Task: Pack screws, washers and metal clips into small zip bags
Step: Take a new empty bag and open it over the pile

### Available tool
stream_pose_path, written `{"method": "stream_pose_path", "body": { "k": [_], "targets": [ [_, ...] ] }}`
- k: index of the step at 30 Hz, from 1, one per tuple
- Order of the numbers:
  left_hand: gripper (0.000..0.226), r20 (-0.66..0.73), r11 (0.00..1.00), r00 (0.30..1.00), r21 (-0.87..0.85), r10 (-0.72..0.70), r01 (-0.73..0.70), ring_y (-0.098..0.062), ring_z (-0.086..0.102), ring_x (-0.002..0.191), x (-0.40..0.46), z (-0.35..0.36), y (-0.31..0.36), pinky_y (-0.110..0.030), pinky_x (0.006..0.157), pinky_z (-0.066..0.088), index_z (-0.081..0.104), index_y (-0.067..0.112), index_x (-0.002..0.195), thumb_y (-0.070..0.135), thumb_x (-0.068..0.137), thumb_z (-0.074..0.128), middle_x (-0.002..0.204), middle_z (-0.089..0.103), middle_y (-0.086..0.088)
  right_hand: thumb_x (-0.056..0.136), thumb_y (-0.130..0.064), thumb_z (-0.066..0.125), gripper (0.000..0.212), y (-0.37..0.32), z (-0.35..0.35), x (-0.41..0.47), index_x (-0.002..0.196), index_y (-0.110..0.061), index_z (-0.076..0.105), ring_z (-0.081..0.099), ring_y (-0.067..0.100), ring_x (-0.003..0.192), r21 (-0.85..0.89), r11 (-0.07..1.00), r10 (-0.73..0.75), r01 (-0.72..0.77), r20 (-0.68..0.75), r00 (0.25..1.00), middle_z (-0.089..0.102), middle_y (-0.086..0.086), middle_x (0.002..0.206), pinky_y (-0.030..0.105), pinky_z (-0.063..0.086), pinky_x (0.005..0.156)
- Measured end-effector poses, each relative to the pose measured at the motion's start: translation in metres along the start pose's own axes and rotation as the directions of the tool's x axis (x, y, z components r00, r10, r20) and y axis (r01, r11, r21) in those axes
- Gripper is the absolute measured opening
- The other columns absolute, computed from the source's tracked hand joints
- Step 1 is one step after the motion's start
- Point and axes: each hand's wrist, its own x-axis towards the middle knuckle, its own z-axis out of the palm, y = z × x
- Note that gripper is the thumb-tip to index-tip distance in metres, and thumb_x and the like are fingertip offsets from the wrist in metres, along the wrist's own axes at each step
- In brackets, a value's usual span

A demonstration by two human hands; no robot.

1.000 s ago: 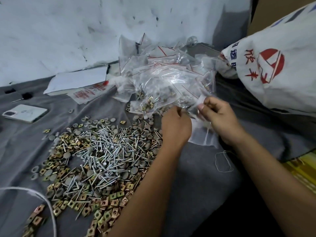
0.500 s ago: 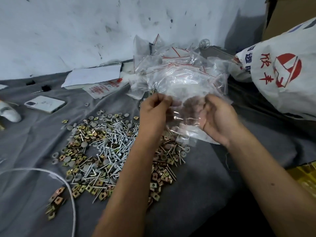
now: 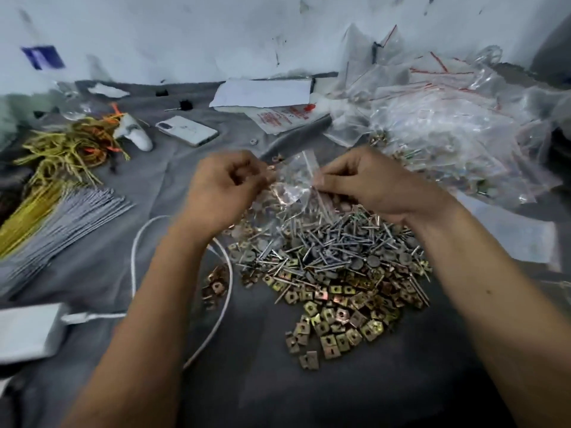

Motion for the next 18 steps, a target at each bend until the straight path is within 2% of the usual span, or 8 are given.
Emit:
{"method": "stream_pose_path", "body": {
  "k": [3, 5, 6, 9, 11, 13, 16, 18],
  "targets": [
    [0.031, -0.375, 0.939, 0.914, 0.342, 0.156, -0.020, -0.028, 0.061, 0.093, -0.008, 0.016, -0.003, -0.038, 0.078, 0.045, 0.070, 0.011, 0.105, 0.037, 0.090, 0.078, 0.099, 0.070, -0.007, 0.075, -0.047, 0.079, 0.038, 0.008, 0.016, 0.013, 0.083, -0.009, 0.079, 0.053, 0.022, 0.053, 0.039, 0.995, -0.081, 0.089, -0.173, 0.982, 0.069, 0.007, 0.066, 0.027, 0.043, 0.046],
    [0.037, -0.516, 0.912, 0.810, 0.407, 0.278, -0.054, -0.027, 0.053, 0.099, -0.009, 0.028, 0.006, -0.032, 0.081, 0.035, 0.068, 0.009, 0.104, 0.042, 0.088, 0.077, 0.105, 0.065, -0.010, 0.078, -0.047, 0.079, 0.032, 0.013, 0.022, 0.013, 0.080, -0.015, 0.080, 0.053, 0.017, 0.050, 0.022, 0.992, -0.118, 0.128, -0.253, 0.960, 0.069, 0.003, 0.063, 0.024, 0.042, 0.044],
    [0.035, -0.532, 0.923, 0.795, 0.375, 0.293, -0.089, -0.023, 0.053, 0.096, -0.009, 0.035, 0.012, -0.029, 0.079, 0.033, 0.067, 0.010, 0.100, 0.043, 0.089, 0.075, 0.102, 0.064, -0.008, 0.078, -0.048, 0.079, 0.029, 0.016, 0.025, 0.012, 0.078, -0.018, 0.080, 0.055, 0.012, 0.049, -0.012, 0.990, -0.136, 0.139, -0.294, 0.946, 0.070, 0.001, 0.063, 0.021, 0.042, 0.045],
    [0.029, -0.426, 0.995, 0.900, 0.015, 0.094, -0.097, -0.011, 0.059, 0.072, -0.011, 0.056, 0.026, -0.030, 0.063, 0.045, 0.065, 0.015, 0.086, 0.043, 0.092, 0.072, 0.079, 0.065, 0.005, 0.084, -0.038, 0.080, 0.015, 0.018, 0.029, 0.009, 0.078, -0.025, 0.078, 0.062, 0.000, 0.052, -0.191, 0.961, -0.259, 0.199, -0.380, 0.888, 0.072, -0.011, 0.065, 0.014, 0.044, 0.049],
    [0.024, -0.332, 0.983, 0.943, -0.177, -0.006, -0.057, -0.006, 0.061, 0.061, -0.016, 0.067, 0.026, -0.029, 0.058, 0.048, 0.068, 0.016, 0.080, 0.036, 0.095, 0.072, 0.068, 0.066, 0.008, 0.087, -0.027, 0.080, 0.014, 0.019, 0.029, 0.008, 0.076, -0.020, 0.077, 0.062, -0.001, 0.055, -0.374, 0.897, -0.376, 0.236, -0.365, 0.852, 0.068, -0.014, 0.060, 0.012, 0.042, 0.053],
    [0.023, -0.245, 0.954, 0.969, -0.298, -0.037, -0.039, -0.016, 0.067, 0.060, -0.019, 0.073, 0.020, -0.039, 0.058, 0.055, 0.072, 0.013, 0.079, 0.024, 0.098, 0.069, 0.066, 0.069, 0.001, 0.085, -0.019, 0.082, 0.014, 0.019, 0.028, 0.006, 0.073, -0.017, 0.075, 0.060, 0.000, 0.057, -0.521, 0.819, -0.444, 0.241, -0.309, 0.841, 0.064, -0.019, 0.062, 0.011, 0.038, 0.055],
    [0.023, -0.146, 0.895, 0.982, -0.445, -0.117, 0.041, -0.034, 0.069, 0.061, -0.018, 0.073, 0.012, -0.051, 0.058, 0.061, 0.071, 0.006, 0.076, 0.010, 0.098, 0.064, 0.067, 0.069, -0.012, 0.078, -0.016, 0.086, 0.017, 0.021, 0.027, 0.004, 0.068, -0.019, 0.072, 0.061, 0.003, 0.057, -0.551, 0.793, -0.451, 0.260, -0.245, 0.858, 0.064, -0.017, 0.064, 0.013, 0.040, 0.056],
    [0.023, -0.082, 0.848, 0.984, -0.522, -0.160, 0.094, -0.029, 0.069, 0.059, -0.018, 0.076, 0.010, -0.041, 0.054, 0.060, 0.071, 0.005, 0.077, 0.005, 0.098, 0.063, 0.067, 0.069, -0.011, 0.076, -0.024, 0.088, 0.021, 0.023, 0.029, 0.002, 0.065, -0.016, 0.071, 0.060, 0.009, 0.054, -0.500, 0.817, -0.448, 0.286, -0.240, 0.861, 0.066, -0.010, 0.061, 0.019, 0.042, 0.053]
  ]
}}
